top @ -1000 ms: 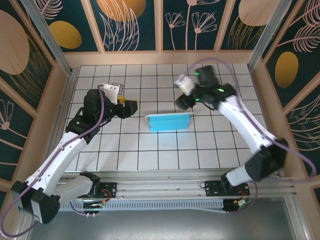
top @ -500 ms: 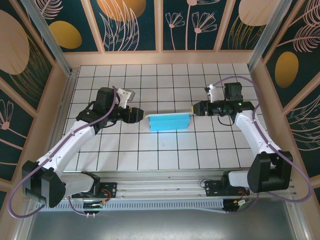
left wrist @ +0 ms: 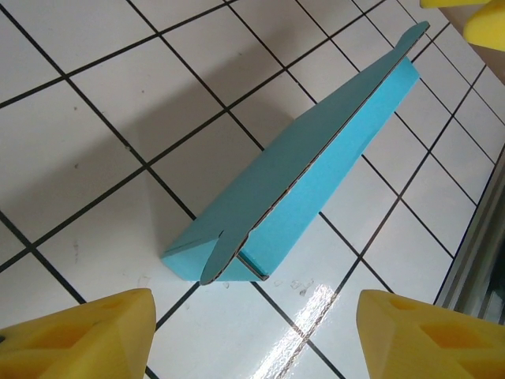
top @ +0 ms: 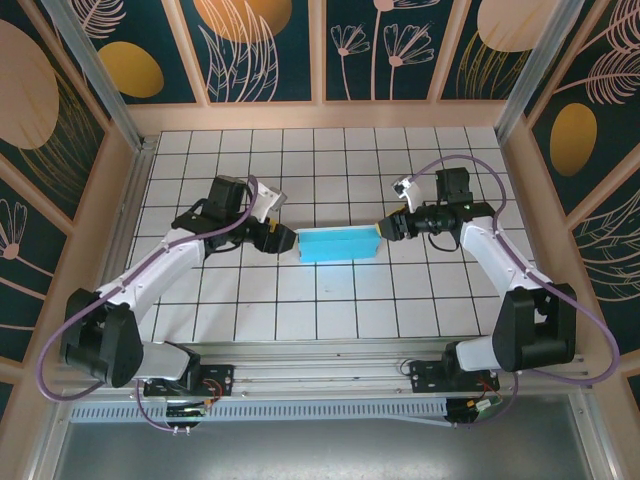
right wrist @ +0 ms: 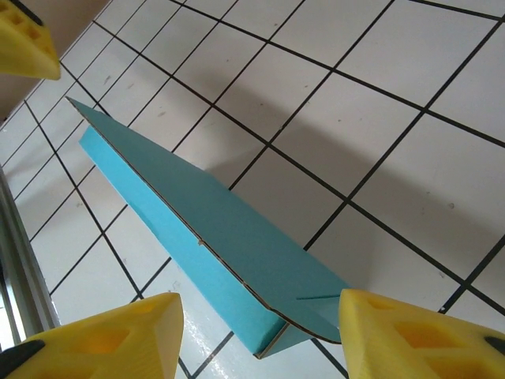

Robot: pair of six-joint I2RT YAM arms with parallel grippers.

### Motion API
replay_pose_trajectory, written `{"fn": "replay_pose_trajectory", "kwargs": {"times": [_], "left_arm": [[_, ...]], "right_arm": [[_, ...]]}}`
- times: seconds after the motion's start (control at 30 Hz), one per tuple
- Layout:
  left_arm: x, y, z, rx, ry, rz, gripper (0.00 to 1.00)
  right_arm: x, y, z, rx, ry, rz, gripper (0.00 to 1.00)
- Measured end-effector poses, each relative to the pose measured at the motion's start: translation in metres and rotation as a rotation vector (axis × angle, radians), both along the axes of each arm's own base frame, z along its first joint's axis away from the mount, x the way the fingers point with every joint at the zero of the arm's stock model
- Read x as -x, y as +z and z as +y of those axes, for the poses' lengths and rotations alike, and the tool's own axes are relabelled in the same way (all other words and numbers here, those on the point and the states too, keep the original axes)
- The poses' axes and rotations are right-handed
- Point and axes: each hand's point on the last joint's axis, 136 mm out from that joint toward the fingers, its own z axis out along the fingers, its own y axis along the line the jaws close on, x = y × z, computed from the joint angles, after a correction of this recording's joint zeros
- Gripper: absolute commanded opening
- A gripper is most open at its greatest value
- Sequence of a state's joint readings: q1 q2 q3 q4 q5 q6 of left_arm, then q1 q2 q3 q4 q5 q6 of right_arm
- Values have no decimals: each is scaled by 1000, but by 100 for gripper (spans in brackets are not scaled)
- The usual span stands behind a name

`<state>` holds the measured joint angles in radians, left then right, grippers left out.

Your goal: Fold the paper box

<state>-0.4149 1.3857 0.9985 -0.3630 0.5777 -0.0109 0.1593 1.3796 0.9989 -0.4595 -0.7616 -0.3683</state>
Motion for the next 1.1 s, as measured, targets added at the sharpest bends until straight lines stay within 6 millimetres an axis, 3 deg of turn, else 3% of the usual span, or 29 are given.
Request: {"fn": "replay_pose_trajectory", "kwargs": {"times": [0.23, 0.5, 0.97, 1.1], "left_arm": [[3, -12, -12, -7, -36, 19, 65], [-2, -15, -14, -11, -23, 17, 54], [-10, -21, -13, -30, 3, 8, 52], [-12, -22, -11, -43, 16, 1, 56]], "right_arm": [[0, -4, 2, 0, 6, 15, 51], [0, -10, 2, 4, 3, 31, 46], [0, -17, 3, 15, -2, 40, 30], [-1, -17, 4, 16, 0, 32, 27]]}}
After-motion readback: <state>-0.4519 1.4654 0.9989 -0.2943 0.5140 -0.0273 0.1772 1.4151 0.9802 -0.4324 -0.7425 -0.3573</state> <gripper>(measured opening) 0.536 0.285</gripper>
